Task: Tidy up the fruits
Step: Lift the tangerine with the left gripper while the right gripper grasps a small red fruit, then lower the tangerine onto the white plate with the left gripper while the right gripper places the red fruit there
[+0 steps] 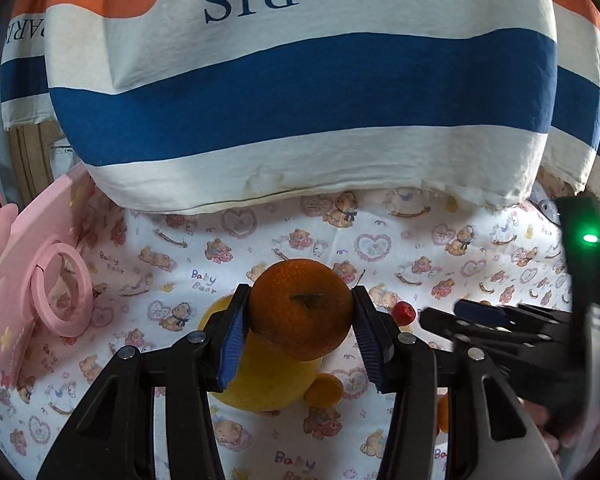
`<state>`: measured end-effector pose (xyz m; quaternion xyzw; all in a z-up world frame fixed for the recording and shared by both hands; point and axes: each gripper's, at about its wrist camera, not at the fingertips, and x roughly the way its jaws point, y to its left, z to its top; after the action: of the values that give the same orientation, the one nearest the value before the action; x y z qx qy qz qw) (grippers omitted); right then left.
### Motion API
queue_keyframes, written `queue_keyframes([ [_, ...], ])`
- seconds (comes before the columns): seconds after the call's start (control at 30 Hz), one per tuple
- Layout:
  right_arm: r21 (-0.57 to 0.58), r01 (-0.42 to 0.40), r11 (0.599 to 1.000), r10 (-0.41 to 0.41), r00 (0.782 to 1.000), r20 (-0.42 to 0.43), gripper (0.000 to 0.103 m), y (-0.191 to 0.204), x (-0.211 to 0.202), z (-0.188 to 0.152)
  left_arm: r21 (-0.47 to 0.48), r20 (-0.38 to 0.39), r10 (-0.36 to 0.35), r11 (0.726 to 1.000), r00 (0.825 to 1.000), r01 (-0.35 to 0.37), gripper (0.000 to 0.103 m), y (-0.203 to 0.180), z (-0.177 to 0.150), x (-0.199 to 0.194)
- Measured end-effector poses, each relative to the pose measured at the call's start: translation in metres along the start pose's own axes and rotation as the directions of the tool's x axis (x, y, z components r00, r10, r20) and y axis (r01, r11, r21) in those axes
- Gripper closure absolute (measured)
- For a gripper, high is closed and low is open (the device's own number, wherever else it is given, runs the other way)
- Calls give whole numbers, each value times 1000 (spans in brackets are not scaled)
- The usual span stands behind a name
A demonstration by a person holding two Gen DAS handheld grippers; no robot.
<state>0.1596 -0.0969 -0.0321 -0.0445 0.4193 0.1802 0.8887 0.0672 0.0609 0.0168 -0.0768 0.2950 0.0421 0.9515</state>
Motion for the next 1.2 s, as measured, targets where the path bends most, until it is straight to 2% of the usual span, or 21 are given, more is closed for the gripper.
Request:
queue_keyframes([
  [0.17, -39, 26, 999, -27, 999, -45, 61, 7, 26, 3, -21, 5, 20, 1000, 1000, -20, 55, 4, 2, -4],
  [0.3, -37, 51, 998, -54, 995, -81, 64, 5, 45, 6, -56, -20, 22, 998, 1000, -23, 55, 12, 2, 2],
  [0.43, -21, 65, 998, -67, 992, -111, 67, 6, 59, 7, -29, -9, 49, 998, 999, -50, 55, 7, 1, 2],
  [0.47, -20, 62, 998, -64, 991, -118, 73, 6, 61, 7, -25, -8, 50, 998, 999, -50, 55, 6, 1, 2],
  [0.6, -25, 68, 997, -70, 992, -104, 74, 11, 60, 3, -23, -8, 26, 999, 1000, -26, 55, 4, 1, 0],
  [0.83, -27, 43, 999, -44, 998, -47, 74, 5, 20, -15, -6, -16, -12, 1000, 1000, 12, 55, -5, 1, -4],
  [0.97, -24, 48, 999, -48, 999, 20, 74, -5, -14, -28, 37, 5, -29, 999, 1000, 29, 55, -18, -2, -12],
  [1.07, -30, 64, 997, -62, 995, 77, 74, -19, -43, -38, 83, 25, -39, 996, 999, 37, 55, -30, -4, -21],
  [1.2, 15, 78, 997, -79, 987, 141, 74, -50, -89, -54, 141, 43, -93, 986, 995, 87, 55, -46, -7, -33],
])
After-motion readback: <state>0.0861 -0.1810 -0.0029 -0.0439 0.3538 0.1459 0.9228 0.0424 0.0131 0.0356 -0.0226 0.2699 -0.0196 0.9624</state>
